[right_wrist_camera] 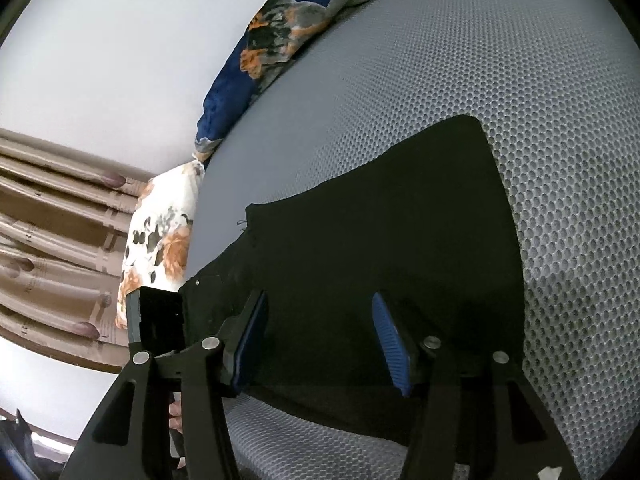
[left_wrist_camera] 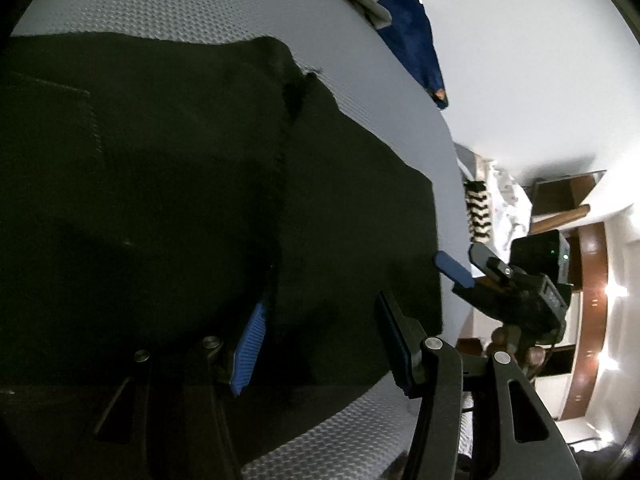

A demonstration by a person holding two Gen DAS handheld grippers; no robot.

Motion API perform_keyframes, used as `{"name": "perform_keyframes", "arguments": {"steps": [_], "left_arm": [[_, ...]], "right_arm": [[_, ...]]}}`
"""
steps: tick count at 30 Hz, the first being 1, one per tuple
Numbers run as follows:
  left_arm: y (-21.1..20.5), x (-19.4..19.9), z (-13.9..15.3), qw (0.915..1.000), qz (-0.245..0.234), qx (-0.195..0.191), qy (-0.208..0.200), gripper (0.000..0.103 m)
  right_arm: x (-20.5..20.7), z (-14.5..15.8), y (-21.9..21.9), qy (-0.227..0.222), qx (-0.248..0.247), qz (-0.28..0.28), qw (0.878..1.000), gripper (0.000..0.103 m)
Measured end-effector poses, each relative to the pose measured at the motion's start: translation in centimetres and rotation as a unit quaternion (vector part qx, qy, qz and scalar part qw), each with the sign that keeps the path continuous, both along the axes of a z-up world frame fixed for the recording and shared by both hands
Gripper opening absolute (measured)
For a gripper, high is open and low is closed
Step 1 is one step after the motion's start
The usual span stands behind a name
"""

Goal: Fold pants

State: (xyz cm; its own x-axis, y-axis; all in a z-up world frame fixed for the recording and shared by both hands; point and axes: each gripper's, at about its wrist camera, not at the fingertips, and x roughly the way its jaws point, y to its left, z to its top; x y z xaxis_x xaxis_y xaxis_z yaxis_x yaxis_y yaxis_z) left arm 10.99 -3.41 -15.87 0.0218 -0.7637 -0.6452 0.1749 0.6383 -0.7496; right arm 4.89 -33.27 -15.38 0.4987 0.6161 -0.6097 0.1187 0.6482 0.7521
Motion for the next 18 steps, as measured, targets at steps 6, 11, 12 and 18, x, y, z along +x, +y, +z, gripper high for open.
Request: {"name": "perform_keyframes", "arguments": {"steps": [6,11,12,18], "left_arm": [[-1.4,-0.8,-0.5,0.9999,0.003,0.014,0.009,0.006],[-1.4,-1.7,1.8,0.9987,0.011,0.028,-0.040,0.004],[-1.3,-2.0,2.3,0.9982,0.009,0.031,-0.050,0.004],[-0.9,-2.8,-0.1,0.9965,0.006,0.074,-0.040,0.004]], "right_arm": [[-0.1,-0.3,0.7,0.010,-0.008,0.006,1.000,0.053],[-0.4,0.1,1.4,0.009,-0.042,0.011,0.999,0.053],[-0.4,0.2,1.5,0.007,-0.053,0.012,0.999,0.053],[-0.4,-1.0,2.4,0.030,-0.126,0.016,0.991,0.050]]}}
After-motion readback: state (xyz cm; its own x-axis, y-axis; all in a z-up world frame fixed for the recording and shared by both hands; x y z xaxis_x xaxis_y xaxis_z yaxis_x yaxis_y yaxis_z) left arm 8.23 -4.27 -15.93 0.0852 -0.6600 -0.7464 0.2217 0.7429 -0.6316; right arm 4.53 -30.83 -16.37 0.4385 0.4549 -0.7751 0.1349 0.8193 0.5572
